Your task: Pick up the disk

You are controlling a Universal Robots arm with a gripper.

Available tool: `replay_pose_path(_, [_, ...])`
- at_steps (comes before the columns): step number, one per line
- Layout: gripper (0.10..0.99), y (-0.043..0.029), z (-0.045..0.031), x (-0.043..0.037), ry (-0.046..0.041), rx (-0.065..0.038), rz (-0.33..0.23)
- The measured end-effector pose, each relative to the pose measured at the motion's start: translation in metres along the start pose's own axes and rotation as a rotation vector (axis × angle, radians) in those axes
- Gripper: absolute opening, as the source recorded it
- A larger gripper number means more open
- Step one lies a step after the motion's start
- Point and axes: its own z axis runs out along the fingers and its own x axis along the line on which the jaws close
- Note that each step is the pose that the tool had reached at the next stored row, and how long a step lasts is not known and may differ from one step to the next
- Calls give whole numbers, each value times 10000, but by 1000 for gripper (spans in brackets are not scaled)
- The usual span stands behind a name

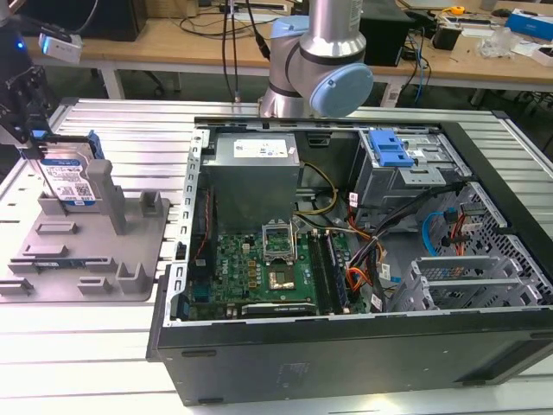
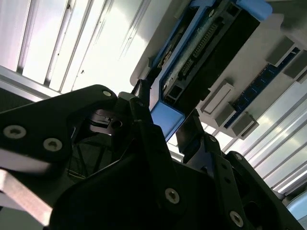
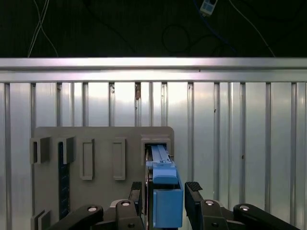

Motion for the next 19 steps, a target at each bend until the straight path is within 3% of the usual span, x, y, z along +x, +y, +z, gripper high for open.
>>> replay_pose_path(10, [482, 0, 67, -1, 1, -1, 25])
replay_pose_path(13, [369, 0, 75, -1, 0, -1, 28])
replay_pose_path(19, [369, 0, 84, 1, 0, 0, 41])
